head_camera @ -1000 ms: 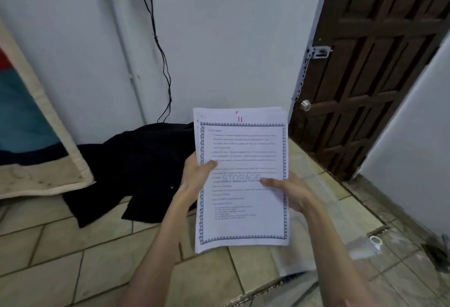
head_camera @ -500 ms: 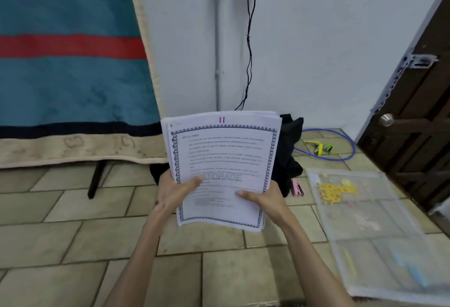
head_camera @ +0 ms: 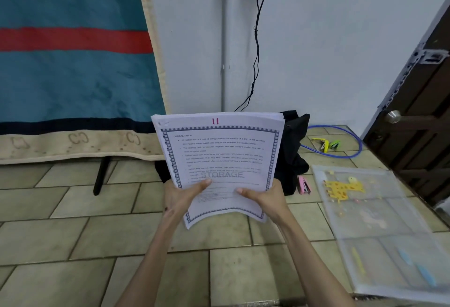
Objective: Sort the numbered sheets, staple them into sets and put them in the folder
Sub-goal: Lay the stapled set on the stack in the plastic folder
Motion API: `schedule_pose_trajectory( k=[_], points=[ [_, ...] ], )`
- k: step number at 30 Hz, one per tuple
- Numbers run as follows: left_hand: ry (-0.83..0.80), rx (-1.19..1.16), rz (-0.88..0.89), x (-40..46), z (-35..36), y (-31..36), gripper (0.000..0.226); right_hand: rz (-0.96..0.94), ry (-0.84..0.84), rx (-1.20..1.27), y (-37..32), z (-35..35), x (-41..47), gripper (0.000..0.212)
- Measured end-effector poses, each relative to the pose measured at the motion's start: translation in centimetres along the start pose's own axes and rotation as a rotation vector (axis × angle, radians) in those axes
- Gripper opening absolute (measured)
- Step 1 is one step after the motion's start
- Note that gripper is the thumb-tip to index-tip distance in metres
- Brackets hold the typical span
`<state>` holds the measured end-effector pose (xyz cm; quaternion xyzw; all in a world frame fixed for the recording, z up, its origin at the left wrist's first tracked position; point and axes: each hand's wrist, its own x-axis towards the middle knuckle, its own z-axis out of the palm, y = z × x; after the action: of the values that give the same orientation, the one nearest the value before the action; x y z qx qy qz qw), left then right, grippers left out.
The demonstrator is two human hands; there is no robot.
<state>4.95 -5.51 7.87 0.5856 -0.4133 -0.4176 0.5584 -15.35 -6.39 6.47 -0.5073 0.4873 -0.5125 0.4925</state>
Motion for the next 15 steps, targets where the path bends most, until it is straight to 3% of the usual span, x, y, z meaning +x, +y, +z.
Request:
schedule_pose_trajectory(
  k=[8,13,15],
  points=[
    [0.024,0.044,-0.044,-0.5,0.3,0.0,0.019,-0.022,-0.009,0.052,-0.5,0.7,-0.6,0.008],
    [-0.107,0.110,-0.187,-0.9,-1.7,0.1,0.017,-0.091,0.199,-0.261,-0.1,1.9,-0.8,0.028],
    [-0.129,0.162,-0.273,-1.4,-2.6,-1.0,0.023,-0.038,0.180,-0.423,1.1,2.8,-1.6,0.039]
  ],
)
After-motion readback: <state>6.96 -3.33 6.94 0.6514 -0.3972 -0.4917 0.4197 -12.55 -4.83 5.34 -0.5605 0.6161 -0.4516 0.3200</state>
